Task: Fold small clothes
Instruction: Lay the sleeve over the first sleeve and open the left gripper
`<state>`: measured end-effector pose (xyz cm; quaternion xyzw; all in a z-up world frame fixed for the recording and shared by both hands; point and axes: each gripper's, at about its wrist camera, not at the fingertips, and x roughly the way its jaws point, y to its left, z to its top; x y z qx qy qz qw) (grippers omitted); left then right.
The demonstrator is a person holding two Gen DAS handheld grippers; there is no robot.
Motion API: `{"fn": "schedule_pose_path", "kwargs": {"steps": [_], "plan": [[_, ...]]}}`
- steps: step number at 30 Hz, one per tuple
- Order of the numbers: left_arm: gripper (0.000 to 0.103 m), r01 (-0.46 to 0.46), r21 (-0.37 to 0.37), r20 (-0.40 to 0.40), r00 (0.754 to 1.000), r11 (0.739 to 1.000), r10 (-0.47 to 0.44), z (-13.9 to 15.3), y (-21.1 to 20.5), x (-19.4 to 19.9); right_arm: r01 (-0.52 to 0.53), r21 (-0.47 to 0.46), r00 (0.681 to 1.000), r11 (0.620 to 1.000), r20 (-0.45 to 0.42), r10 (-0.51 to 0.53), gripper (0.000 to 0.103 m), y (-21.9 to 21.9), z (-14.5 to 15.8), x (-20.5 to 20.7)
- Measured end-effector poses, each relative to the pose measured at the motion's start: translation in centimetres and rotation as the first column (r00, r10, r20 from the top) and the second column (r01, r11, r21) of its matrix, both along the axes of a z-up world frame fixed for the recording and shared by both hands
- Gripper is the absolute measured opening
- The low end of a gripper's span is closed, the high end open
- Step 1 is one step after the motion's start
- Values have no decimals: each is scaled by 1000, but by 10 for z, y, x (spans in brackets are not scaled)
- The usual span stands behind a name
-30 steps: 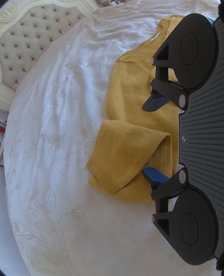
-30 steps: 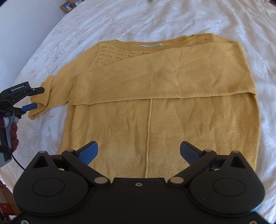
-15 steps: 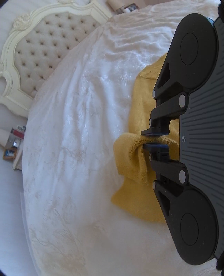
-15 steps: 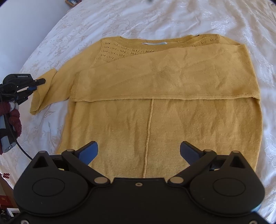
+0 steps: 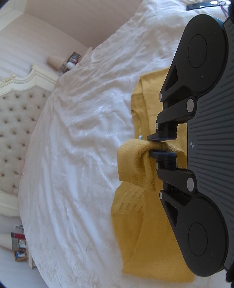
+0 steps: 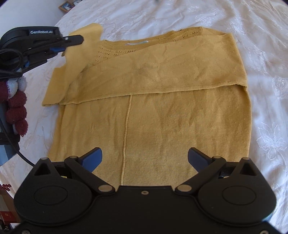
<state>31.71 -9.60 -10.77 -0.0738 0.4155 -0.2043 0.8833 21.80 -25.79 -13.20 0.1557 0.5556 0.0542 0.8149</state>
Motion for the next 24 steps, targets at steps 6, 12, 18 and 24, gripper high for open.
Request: {"fn": "schedule_pose_path", "kwargs": {"steps": [6, 12, 18, 24], "plan": [[48, 107, 80, 17, 994, 991, -108, -7, -20, -23, 37, -9, 999, 999, -6, -37, 101, -14, 0, -6], [53, 90, 187, -43, 996, 978, -83, -26, 13, -48, 72, -13, 997, 997, 14, -72, 101, -22, 1, 14], [53, -13, 278, -167, 984, 960, 62, -62, 70, -56, 27, -43, 996, 999, 82, -24, 101, -8, 12, 62], [58, -52, 245, -206, 973, 968, 104, -79, 97, -54, -79, -122, 989, 989, 118, 93, 102, 40, 15, 118]]}}
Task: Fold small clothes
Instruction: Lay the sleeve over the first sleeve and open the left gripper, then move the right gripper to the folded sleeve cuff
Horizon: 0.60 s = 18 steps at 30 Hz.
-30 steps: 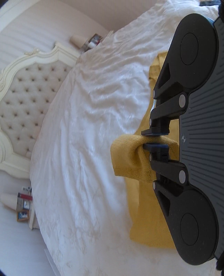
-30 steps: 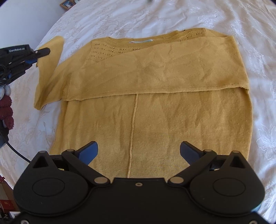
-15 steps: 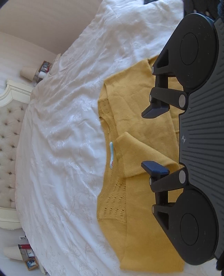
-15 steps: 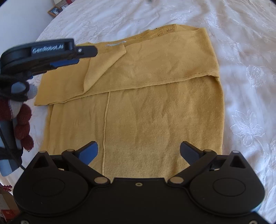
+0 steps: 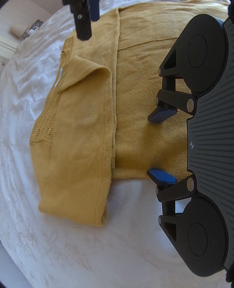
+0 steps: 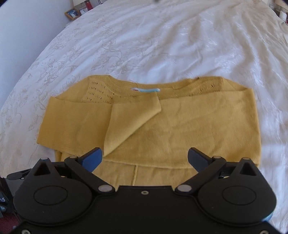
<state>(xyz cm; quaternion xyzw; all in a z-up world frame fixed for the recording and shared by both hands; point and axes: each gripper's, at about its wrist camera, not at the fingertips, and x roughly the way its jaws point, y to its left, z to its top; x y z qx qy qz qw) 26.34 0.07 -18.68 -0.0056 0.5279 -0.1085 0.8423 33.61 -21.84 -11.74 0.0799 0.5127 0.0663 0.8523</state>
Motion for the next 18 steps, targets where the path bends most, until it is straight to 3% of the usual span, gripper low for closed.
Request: {"fn": "schedule_pose_path", "kwargs": {"steps": [4, 9, 12, 18], "plan": [[69, 0, -7, -1, 1000, 1000, 0, -3, -3, 0, -67, -74, 998, 995, -12, 66, 102, 37, -13, 29], [76, 5, 6, 10, 1000, 1000, -5, -4, -8, -3, -102, -187, 993, 977, -86, 87, 101, 60, -40, 48], [77, 1, -4, 6, 1000, 1000, -1, -4, -7, -2, -19, -267, 995, 963, -98, -7, 99, 39, -47, 42], [79, 11, -21, 5, 1000, 1000, -11, -5, -4, 0, 202, -267, 962, 942, -126, -242, 99, -36, -42, 9]]}}
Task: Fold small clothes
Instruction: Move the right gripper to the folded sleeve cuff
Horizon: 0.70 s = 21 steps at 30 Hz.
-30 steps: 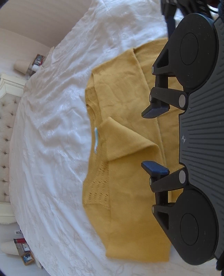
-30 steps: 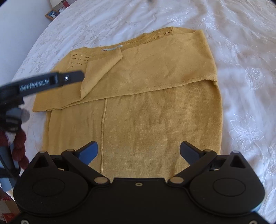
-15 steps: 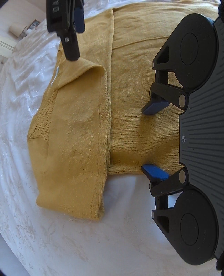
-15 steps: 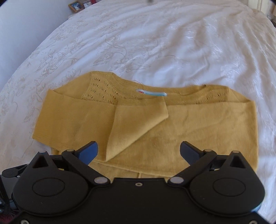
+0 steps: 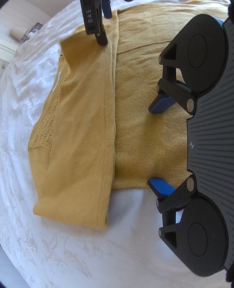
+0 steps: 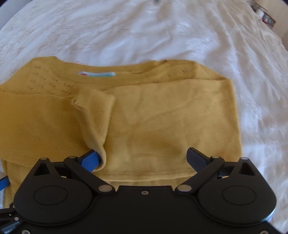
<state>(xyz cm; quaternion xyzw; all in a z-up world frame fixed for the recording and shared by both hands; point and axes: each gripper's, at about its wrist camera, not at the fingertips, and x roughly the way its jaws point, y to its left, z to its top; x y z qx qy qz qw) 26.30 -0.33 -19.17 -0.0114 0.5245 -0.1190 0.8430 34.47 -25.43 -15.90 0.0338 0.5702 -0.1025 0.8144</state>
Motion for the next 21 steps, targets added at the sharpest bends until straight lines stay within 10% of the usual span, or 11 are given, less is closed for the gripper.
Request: {"fn": "schedule_pose_path", "kwargs": {"steps": [9, 17, 21], "plan": [[88, 6, -12, -17, 1000, 1000, -6, -1, -4, 3, -20, 267, 991, 963, 129, -15, 97, -34, 12, -4], [91, 13, -13, -15, 1000, 1000, -13, -2, -5, 3, -27, 393, 994, 919, 105, -15, 79, -42, -9, 17], [91, 13, -12, -14, 1000, 1000, -13, -3, -6, 3, -62, 421, 995, 905, 102, 20, 54, -39, -11, 21]]}}
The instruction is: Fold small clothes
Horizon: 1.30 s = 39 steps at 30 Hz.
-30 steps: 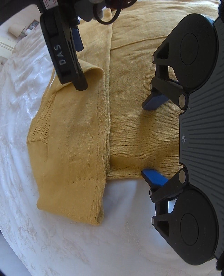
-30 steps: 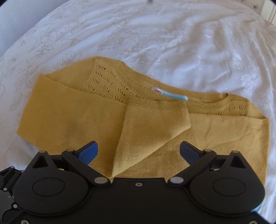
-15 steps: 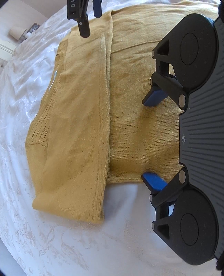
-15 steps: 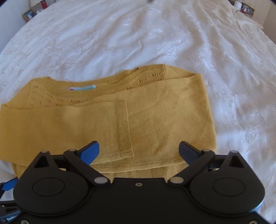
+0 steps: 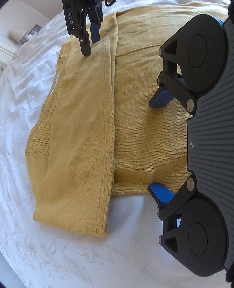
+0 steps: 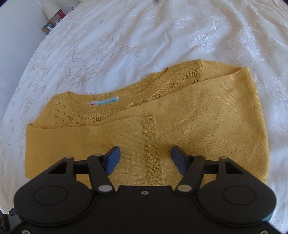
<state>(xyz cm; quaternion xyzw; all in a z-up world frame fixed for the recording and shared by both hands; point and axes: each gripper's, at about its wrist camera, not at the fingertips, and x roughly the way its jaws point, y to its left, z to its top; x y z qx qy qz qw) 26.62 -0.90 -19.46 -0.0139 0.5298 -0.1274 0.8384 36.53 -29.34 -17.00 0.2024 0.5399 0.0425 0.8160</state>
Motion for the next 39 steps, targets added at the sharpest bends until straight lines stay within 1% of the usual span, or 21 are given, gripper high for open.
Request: {"fn": "schedule_pose_path", "kwargs": {"steps": [1, 2, 3, 4, 5, 7, 9, 10, 13, 15, 17, 19, 20, 22, 24, 27, 30, 32, 34, 36, 39], "plan": [[91, -1, 1, 0, 1000, 1000, 1, 0, 0, 0, -6, 9, 1000, 1000, -1, 6, 48, 1, 0, 0], [91, -1, 2, 0, 1000, 1000, 1, 0, -1, 0, -11, 16, 1000, 1000, -2, 11, 44, 1, 0, 1], [91, -1, 4, 1, 1000, 1000, 1, 0, -1, 0, -18, 29, 1000, 999, -2, 18, 23, 2, 0, 1], [91, -2, 5, 1, 1000, 1000, 2, 0, -1, 0, -26, 46, 1000, 999, -4, 26, 12, 3, 2, 0], [91, -1, 6, 1, 1000, 1000, 1, 0, -1, 0, -34, 48, 999, 998, -1, 34, 12, 6, 5, 0], [91, -2, 4, 1, 1000, 1000, 2, 1, -1, 0, -75, 49, 997, 996, 35, 74, 12, 15, 23, -1], [91, -1, 4, 2, 1000, 1000, 1, 1, -1, 0, -120, 87, 989, 989, 96, 111, 12, 21, 48, -4], [91, 0, 5, 3, 1000, 1000, 0, 0, -1, 0, -139, 107, 983, 985, 139, 123, 12, 22, 66, -8], [92, -2, 4, 4, 1000, 1000, 2, 0, -1, 0, -134, 127, 967, 983, 232, 102, 11, 8, 109, -20], [92, -4, 3, 6, 1000, 1000, 4, 0, -1, -1, -92, 89, 969, 992, 239, 68, 11, -11, 119, -25], [92, -6, 2, 7, 1000, 1000, 6, 0, -1, -1, -52, 9, 978, 999, 204, 50, 11, -28, 114, -25], [93, -7, 3, 7, 1000, 1000, 7, 0, -1, -1, -14, -82, 990, 997, 140, 26, 12, -45, 95, -22], [93, -7, 3, 7, 1000, 1000, 7, 0, -1, -1, -6, -115, 994, 993, 109, 18, 12, -50, 83, -20], [94, -4, 3, 5, 1000, 1000, 4, 0, -1, -1, -2, -151, 998, 989, 57, 10, 12, -59, 64, -16], [94, -3, 2, -1, 1000, 1000, 3, 0, -1, 0, -3, -157, 1000, 988, 24, 7, 12, -63, 50, -16], [93, -6, -7, -16, 1000, 1000, 6, 4, 2, 3, -8, -163, 1000, 987, 6, 9, 13, -61, 40, -16], [83, -32, -8, -14, 999, 999, 32, 16, 7, 4, -11, -179, 1000, 984, -2, 11, 16, -61, 35, -22], [83, -48, 0, 30, 998, 999, 48, 31, 9, 3, -15, -189, 1000, 982, -12, 13, 18, -60, 29, -23], [83, -49, 13, 95, 994, 999, 47, 46, 10, 7, -15, -195, 1000, 981, -21, 11, 20, -61, 26, -23], [83, -55, 40, 147, 988, 998, 48, 58, 9, 19, -8, -189, 1000, 982, -27, 3, 20, -63, 22, -23], [83, -80, 72, 151, 986, 994, 69, 57, 6, 46, -2, -188, 1000, 982, -28, -3, 21, -62, 20, -24]]}}
